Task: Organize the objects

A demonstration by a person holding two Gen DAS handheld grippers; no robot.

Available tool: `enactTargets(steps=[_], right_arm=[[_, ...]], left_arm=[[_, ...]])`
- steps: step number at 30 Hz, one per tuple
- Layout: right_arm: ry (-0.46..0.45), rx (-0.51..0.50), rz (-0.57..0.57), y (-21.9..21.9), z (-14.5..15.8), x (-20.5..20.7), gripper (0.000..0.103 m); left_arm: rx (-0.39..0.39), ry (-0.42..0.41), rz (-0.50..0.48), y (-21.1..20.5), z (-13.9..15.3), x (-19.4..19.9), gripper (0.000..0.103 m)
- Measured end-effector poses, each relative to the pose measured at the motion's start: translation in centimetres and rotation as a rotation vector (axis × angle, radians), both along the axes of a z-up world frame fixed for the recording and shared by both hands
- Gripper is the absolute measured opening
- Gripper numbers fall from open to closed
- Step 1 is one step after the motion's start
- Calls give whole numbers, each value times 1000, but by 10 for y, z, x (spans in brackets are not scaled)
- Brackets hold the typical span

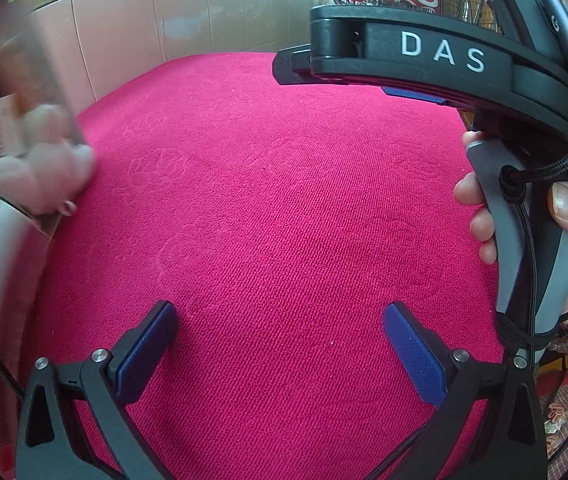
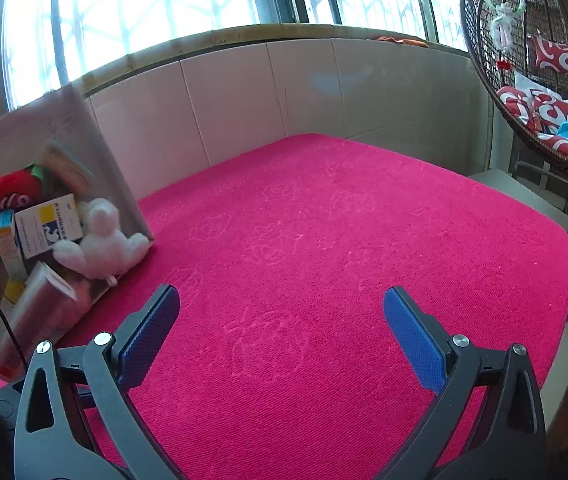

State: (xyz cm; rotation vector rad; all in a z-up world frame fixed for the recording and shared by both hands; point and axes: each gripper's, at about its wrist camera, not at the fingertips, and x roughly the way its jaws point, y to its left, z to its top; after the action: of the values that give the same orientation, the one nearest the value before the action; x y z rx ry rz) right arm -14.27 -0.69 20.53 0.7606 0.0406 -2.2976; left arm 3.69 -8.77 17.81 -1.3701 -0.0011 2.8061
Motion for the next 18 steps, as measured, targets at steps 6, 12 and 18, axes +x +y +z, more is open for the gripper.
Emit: enactTargets(steps=[6,12,18], right_arm=[[-19,0,-4,-1,-2,-2,103],[-29,15,0,-2,-4,-2,103],[-50,21,-1,-2,-6,-6,103]], left_arm=[[0,-1,1,-6,13,3,103],[-1,-3,1,2,21,-18,103],[-2,-1,2,-7,40,-16,103]])
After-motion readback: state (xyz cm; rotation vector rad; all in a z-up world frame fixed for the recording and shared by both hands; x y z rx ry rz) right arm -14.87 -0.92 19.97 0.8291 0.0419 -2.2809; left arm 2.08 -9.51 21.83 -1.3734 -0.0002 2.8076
